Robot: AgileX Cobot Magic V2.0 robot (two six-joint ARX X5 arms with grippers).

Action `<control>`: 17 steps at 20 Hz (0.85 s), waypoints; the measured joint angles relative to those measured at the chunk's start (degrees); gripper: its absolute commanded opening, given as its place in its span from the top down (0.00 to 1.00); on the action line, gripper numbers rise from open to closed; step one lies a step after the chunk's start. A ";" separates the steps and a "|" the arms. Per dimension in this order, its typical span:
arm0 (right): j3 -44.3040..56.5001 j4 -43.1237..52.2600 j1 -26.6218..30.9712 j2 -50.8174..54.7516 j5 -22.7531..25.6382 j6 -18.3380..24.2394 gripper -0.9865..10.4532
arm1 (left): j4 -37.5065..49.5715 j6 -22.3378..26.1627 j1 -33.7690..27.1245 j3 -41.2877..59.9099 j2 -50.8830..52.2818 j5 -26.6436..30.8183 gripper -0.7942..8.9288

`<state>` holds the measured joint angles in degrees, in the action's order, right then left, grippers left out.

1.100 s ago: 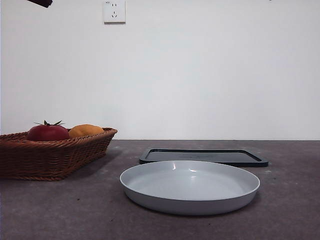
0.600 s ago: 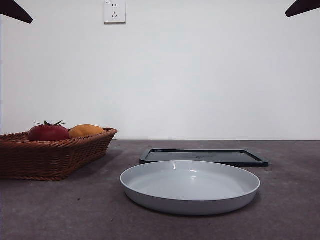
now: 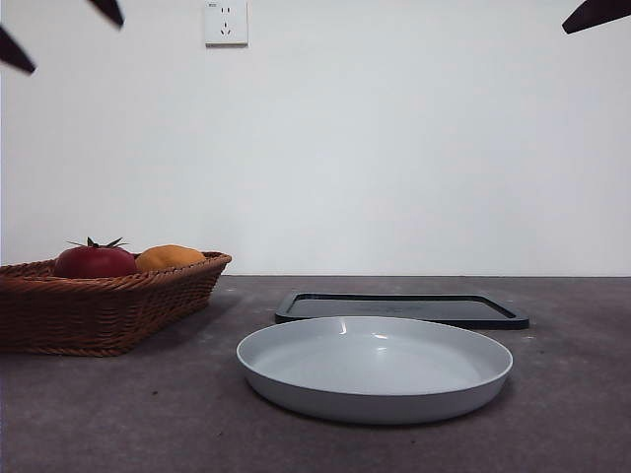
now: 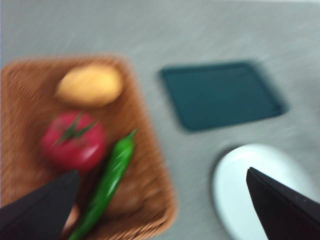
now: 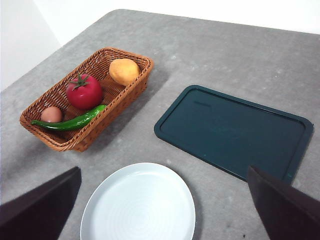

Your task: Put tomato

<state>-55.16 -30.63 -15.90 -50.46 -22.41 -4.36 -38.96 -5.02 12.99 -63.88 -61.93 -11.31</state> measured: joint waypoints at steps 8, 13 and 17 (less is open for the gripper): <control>0.00 0.00 0.00 0.00 -0.02 0.00 0.30 | -8.48 0.00 -1.16 -17.62 -25.00 4.11 0.12; 0.00 0.00 0.00 0.00 0.00 0.00 0.30 | -11.65 0.00 -2.75 -26.36 -38.21 6.95 0.12; 0.00 0.02 0.00 0.00 -0.02 0.00 0.30 | -11.04 0.11 -3.56 -28.81 -44.68 8.96 0.12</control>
<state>-55.16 -30.61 -15.90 -50.46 -22.44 -4.36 -50.00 -4.91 9.43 -92.68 -106.61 -2.35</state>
